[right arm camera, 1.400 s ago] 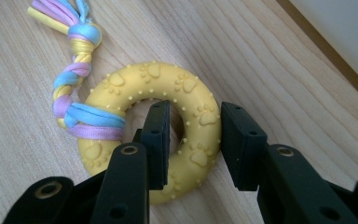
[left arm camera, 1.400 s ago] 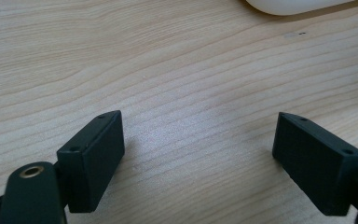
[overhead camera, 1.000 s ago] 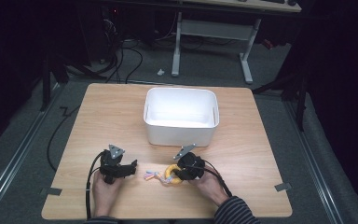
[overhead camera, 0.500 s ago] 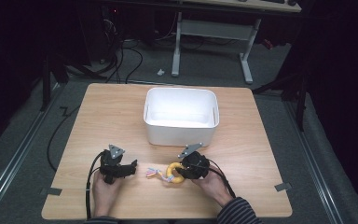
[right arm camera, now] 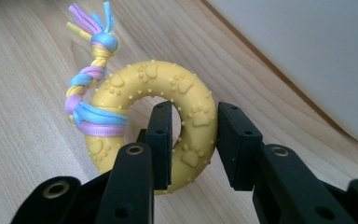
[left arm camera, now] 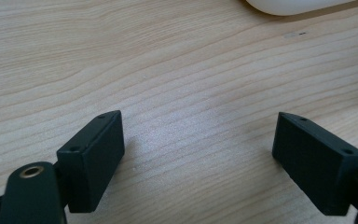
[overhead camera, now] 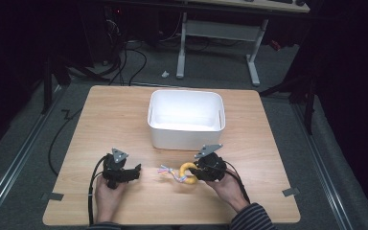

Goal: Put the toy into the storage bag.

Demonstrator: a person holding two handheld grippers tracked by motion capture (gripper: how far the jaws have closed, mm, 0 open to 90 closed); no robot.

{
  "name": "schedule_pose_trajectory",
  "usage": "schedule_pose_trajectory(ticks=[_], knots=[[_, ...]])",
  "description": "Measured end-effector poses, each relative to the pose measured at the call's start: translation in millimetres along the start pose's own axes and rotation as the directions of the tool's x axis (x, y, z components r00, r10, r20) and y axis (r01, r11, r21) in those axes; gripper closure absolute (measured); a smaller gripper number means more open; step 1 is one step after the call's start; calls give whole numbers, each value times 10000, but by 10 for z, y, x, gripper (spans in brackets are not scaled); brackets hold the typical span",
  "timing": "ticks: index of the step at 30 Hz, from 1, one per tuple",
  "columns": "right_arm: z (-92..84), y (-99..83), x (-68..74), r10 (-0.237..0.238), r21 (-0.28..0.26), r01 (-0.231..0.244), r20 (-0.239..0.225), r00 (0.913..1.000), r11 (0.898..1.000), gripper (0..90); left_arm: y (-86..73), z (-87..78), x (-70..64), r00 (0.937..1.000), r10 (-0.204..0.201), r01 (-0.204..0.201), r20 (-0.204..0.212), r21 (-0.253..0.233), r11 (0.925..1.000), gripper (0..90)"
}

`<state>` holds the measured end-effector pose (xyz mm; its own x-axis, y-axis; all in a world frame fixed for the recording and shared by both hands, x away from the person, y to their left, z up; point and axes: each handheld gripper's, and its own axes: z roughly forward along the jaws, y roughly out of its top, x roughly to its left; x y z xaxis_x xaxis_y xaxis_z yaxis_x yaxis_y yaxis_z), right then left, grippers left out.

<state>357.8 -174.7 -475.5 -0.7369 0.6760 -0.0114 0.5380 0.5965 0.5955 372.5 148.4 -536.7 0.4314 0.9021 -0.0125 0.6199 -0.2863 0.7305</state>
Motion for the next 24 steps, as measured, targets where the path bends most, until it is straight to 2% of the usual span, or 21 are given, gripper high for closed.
schedule_pose_trajectory(ticks=[15,24], knots=[[-257,-77,-150,270,-277,-259,370,9990,9993,678,1,1,1,10000,-6,6,-3,4,10000,170],[-409,-124,-236,565,-483,-550,303,9979,9973,678,2,1,1,10000,-2,2,-4,7,10000,170]])
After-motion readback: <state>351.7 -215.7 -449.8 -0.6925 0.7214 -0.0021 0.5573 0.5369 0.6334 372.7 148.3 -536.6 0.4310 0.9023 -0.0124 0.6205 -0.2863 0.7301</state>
